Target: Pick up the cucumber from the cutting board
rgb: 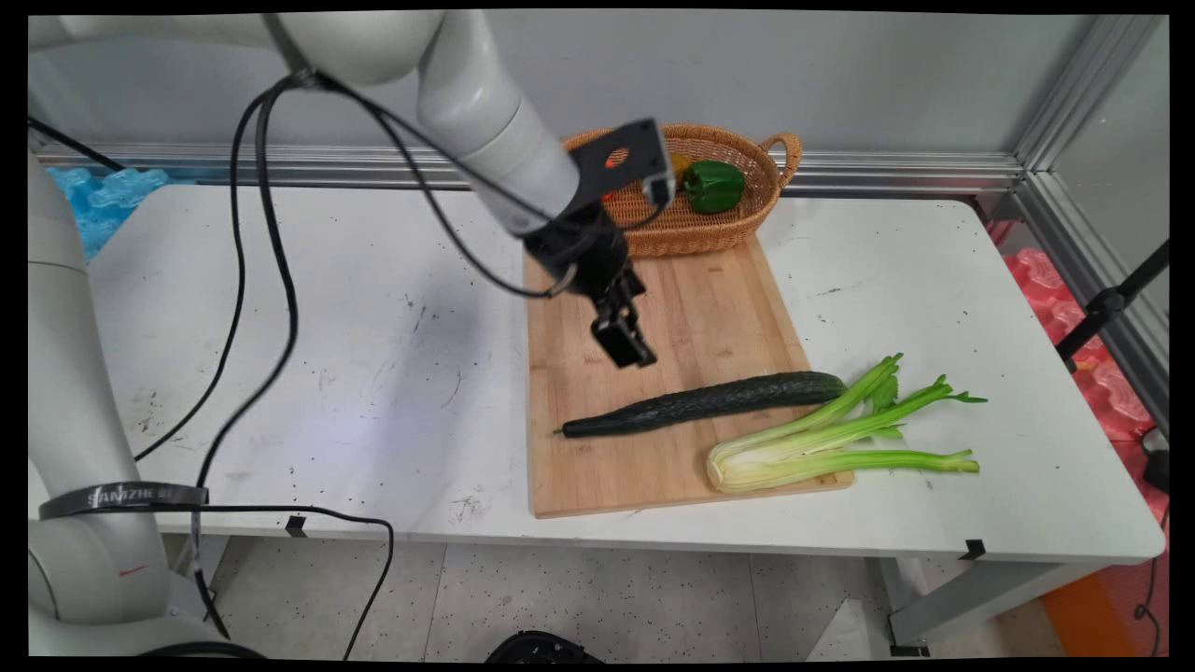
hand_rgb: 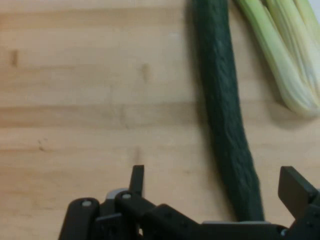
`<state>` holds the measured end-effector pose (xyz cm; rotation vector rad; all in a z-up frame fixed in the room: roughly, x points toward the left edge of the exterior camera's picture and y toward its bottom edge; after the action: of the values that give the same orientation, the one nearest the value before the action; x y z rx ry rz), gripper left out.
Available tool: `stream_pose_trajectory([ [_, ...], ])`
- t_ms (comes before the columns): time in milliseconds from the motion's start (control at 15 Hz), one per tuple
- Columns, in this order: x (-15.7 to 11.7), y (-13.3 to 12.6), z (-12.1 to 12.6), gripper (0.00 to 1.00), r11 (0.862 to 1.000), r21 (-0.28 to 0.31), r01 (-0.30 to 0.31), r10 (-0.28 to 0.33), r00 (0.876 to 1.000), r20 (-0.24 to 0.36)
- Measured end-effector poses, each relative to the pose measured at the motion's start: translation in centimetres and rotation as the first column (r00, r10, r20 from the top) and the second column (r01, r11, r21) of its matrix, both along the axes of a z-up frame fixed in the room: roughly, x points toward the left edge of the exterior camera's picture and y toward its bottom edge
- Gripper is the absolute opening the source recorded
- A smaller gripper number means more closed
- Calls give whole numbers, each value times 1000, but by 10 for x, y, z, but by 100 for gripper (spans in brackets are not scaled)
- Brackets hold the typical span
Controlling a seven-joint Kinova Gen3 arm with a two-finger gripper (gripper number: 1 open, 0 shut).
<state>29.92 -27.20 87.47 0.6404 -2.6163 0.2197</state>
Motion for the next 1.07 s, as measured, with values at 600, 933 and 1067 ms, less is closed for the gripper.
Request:
stream_pose_trajectory([
  [600, -7, 18, -40, 100, 1000, -15, 3, -3, 1000, 5],
  [933, -21, 12, -63, 100, 999, -35, 4, -5, 1000, -17],
  [1067, -26, 9, -69, 100, 999, -38, 2, -3, 1000, -25],
])
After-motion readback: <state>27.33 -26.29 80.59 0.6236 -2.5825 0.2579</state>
